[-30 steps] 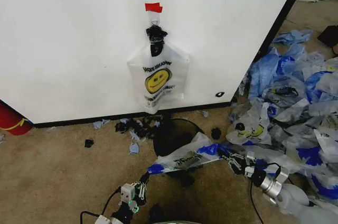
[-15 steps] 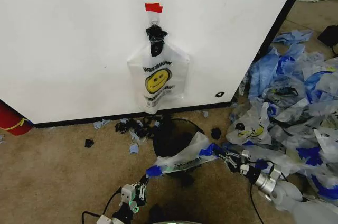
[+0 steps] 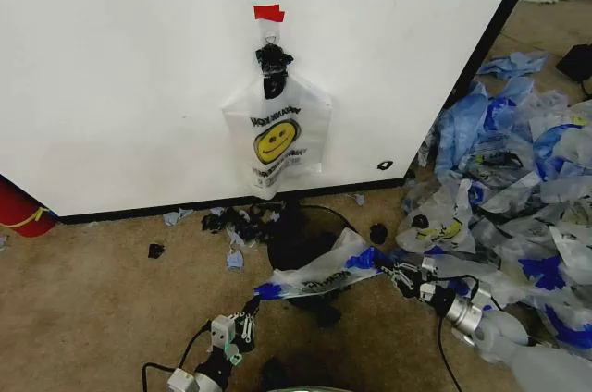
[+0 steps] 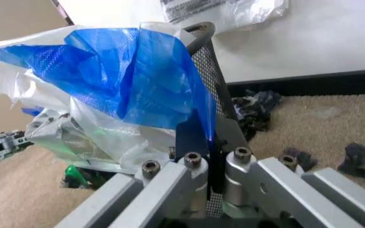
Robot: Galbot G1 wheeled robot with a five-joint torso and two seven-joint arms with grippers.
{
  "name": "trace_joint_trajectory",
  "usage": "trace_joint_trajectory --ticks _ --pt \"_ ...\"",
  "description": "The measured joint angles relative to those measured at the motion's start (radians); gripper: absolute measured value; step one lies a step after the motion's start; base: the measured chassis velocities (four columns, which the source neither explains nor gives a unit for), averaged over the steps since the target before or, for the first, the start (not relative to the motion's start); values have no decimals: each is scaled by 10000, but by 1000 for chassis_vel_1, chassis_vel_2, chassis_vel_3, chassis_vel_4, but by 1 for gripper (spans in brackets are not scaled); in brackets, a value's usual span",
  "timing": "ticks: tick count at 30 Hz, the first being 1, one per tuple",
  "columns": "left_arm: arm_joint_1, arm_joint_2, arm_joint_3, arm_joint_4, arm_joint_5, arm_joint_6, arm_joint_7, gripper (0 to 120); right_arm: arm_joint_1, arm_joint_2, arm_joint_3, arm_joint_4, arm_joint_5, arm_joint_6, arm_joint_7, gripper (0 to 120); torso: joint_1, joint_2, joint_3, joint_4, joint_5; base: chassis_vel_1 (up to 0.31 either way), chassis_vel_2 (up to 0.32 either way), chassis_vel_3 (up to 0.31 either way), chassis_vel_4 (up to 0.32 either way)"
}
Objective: Pick up the garbage bag from the wall and place it over the trash bin.
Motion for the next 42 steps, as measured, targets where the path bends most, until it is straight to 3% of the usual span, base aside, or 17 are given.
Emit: trace_joint_trajectory --ticks 25,42 --pt "-213 -74 1 187 -824 64 782 0 483 138 -752 -111 373 -336 296 0 0 1 0 0 2 0 0 0 0" --pt "-682 -282 274 759 -1183 155 532 0 741 517 -990 -507 175 -342 588 0 0 1 -1 0 2 0 0 0 0"
